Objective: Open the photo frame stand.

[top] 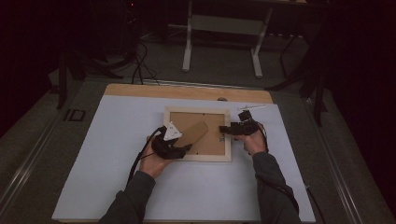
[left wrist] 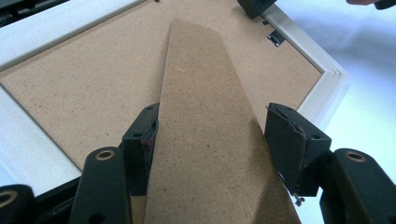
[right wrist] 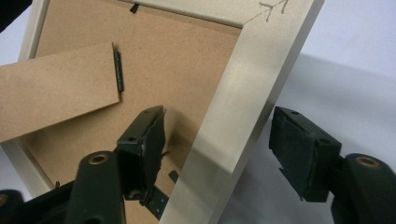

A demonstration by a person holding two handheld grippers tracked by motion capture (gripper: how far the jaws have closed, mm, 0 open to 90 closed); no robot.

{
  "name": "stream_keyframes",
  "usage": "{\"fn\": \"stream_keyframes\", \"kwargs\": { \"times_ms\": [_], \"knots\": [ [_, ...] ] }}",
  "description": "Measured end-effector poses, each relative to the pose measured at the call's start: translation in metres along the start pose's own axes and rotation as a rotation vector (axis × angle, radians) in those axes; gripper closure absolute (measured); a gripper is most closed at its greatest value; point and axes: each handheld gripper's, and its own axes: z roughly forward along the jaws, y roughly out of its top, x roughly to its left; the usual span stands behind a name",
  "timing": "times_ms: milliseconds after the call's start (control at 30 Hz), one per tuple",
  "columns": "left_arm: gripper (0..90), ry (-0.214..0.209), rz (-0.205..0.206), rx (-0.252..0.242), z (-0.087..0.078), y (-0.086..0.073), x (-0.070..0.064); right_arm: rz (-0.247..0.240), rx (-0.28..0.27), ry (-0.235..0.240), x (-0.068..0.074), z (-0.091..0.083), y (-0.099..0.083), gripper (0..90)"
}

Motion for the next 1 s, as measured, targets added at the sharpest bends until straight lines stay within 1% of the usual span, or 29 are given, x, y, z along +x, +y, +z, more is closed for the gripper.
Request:
{"fn": "stream_keyframes", "kwargs": {
  "times_ms": [33,133,200,233,267,367,433,533,700,767,800,833,867,900,1000],
  "knots": [
    [41.5,0.000,0.002,-0.005,0.000,0.000,-0.001,0.002,0.010,0.006,0.000,0.002,0.001,31.9],
    [41.6,0.004,0.010,-0.011,-0.001,0.000,-0.002,0.013,0.019,0.019,-0.001,0.003,0.002,31.3],
    [41.5,0.004,0.015,-0.013,-0.001,0.000,-0.002,0.017,0.023,0.032,-0.001,0.004,0.003,31.8],
    [41.5,0.005,0.017,-0.017,-0.001,0.000,-0.003,0.016,0.026,0.047,-0.001,0.005,0.003,32.4],
    [41.5,0.005,0.017,-0.017,-0.001,0.000,-0.003,0.016,0.026,0.047,-0.001,0.005,0.003,32.4],
    [41.5,0.005,0.026,-0.024,-0.002,0.001,-0.003,0.035,0.031,0.080,-0.002,0.006,0.003,34.1],
    [41.5,0.003,0.026,-0.030,-0.003,0.001,-0.003,0.040,0.033,0.086,-0.003,0.006,0.003,34.6],
    [41.5,-0.002,0.030,-0.035,-0.003,0.001,-0.003,0.057,0.022,0.101,-0.005,0.003,0.003,38.1],
    [41.5,-0.009,0.050,-0.038,-0.004,0.003,-0.001,0.073,0.009,0.104,-0.007,-0.001,0.002,41.5],
    [41.5,-0.008,0.059,-0.037,-0.004,0.005,0.000,0.089,-0.014,0.111,-0.008,-0.003,0.001,43.8],
    [41.5,-0.007,0.065,-0.039,-0.004,0.005,0.000,0.089,-0.014,0.111,-0.008,-0.003,0.001,43.8],
    [41.5,-0.007,0.068,-0.040,-0.005,0.006,0.001,0.098,-0.026,0.113,-0.008,-0.005,0.001,45.5],
    [41.5,-0.006,0.073,-0.043,-0.005,0.007,0.001,0.098,-0.026,0.113,-0.008,-0.005,0.001,45.5],
    [41.5,-0.004,0.080,-0.047,-0.006,0.007,0.002,0.100,-0.042,0.117,-0.008,-0.008,0.002,47.5],
    [41.5,-0.005,0.087,-0.053,-0.007,0.008,0.004,0.101,-0.054,0.120,-0.009,-0.010,0.002,48.9]
  ]
}}
